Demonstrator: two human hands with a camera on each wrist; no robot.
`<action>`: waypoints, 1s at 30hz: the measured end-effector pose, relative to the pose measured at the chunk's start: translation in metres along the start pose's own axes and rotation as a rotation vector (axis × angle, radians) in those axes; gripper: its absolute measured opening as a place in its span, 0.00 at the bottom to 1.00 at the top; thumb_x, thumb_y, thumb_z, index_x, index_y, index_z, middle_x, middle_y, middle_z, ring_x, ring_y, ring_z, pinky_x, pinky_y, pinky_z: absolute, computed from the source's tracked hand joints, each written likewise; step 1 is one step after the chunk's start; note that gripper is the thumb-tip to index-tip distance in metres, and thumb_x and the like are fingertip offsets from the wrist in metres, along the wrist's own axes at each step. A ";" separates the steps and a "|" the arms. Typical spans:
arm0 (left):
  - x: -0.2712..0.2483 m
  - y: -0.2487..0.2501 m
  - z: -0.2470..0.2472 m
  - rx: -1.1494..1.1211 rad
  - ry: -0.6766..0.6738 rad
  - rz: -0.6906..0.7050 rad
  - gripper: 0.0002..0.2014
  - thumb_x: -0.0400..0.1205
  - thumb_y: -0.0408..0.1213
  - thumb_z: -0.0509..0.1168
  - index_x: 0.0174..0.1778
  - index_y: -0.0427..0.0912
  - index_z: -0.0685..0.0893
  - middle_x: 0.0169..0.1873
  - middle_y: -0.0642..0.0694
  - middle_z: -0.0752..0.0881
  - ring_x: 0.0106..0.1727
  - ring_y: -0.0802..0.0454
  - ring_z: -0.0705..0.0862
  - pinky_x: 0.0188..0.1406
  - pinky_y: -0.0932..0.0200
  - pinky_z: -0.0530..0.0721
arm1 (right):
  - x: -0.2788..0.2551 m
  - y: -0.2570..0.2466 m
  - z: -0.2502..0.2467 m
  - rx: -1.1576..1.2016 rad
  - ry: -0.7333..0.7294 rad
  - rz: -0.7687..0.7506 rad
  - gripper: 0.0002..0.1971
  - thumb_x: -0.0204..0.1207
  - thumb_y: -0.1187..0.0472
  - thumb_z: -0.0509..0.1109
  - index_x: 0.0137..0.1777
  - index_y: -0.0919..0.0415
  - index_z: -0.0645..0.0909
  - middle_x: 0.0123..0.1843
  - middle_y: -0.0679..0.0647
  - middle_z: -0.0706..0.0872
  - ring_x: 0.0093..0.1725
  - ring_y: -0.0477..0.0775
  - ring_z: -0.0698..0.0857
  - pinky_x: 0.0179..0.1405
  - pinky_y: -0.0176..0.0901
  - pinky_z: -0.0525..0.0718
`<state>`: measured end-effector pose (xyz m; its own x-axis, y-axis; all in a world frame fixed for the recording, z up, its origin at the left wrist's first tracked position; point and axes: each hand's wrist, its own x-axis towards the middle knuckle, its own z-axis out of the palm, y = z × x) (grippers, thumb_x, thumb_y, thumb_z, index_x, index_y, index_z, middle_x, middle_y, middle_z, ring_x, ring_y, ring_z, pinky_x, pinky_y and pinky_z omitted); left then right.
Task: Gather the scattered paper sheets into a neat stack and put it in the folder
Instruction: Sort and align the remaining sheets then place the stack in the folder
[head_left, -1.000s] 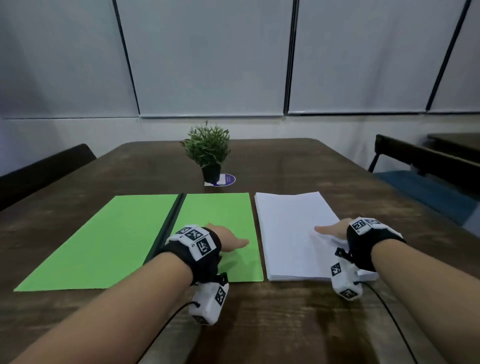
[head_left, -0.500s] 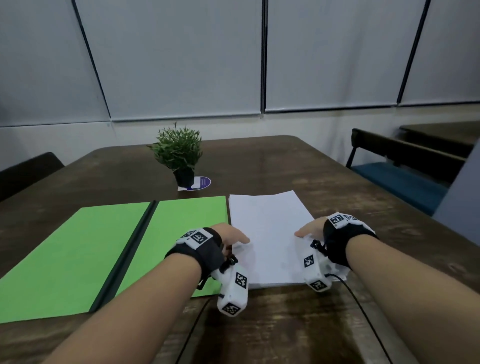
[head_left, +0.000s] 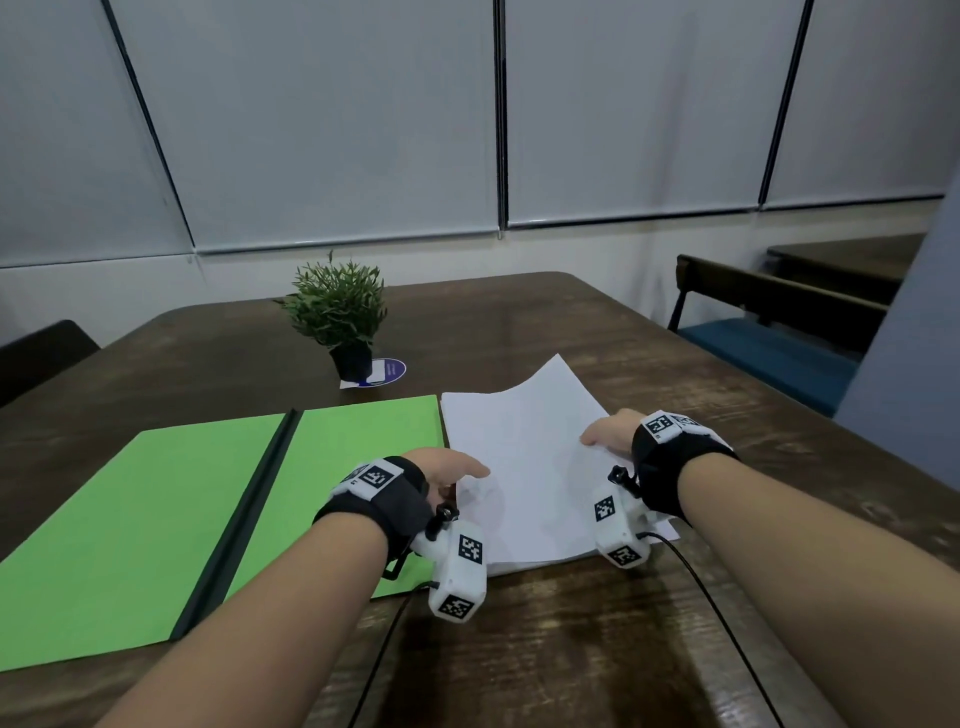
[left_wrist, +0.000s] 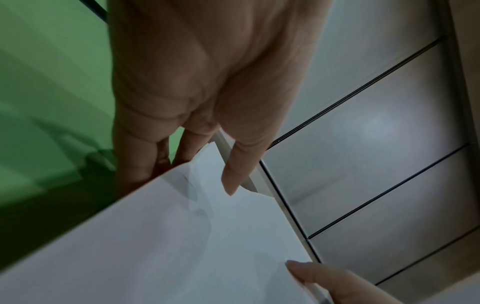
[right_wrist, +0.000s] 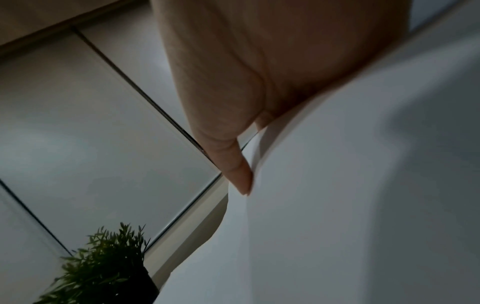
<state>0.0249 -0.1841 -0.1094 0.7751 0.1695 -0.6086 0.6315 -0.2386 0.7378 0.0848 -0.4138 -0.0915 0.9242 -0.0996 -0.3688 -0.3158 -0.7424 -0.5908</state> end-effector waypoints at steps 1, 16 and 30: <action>0.000 0.000 0.000 -0.006 -0.003 0.007 0.21 0.80 0.37 0.69 0.64 0.32 0.71 0.48 0.37 0.80 0.51 0.39 0.80 0.60 0.47 0.80 | 0.001 0.000 -0.001 0.023 -0.013 0.006 0.20 0.72 0.52 0.71 0.61 0.61 0.76 0.50 0.60 0.83 0.38 0.57 0.85 0.29 0.33 0.78; 0.008 0.000 -0.003 0.044 -0.024 0.007 0.25 0.78 0.33 0.71 0.69 0.26 0.73 0.63 0.32 0.81 0.59 0.36 0.84 0.66 0.43 0.79 | 0.015 0.004 -0.002 0.186 -0.192 0.083 0.14 0.78 0.55 0.68 0.58 0.64 0.78 0.39 0.59 0.84 0.22 0.54 0.83 0.26 0.35 0.79; 0.027 -0.002 0.000 0.348 0.070 0.118 0.12 0.78 0.31 0.71 0.32 0.38 0.75 0.32 0.45 0.78 0.33 0.52 0.78 0.45 0.58 0.80 | 0.033 0.009 -0.002 -0.081 0.021 -0.068 0.28 0.66 0.42 0.78 0.59 0.60 0.83 0.56 0.56 0.88 0.53 0.59 0.87 0.60 0.50 0.84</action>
<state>0.0445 -0.1790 -0.1271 0.8493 0.1838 -0.4949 0.5024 -0.5692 0.6509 0.1131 -0.4251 -0.1079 0.9475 -0.0606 -0.3141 -0.2345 -0.7991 -0.5535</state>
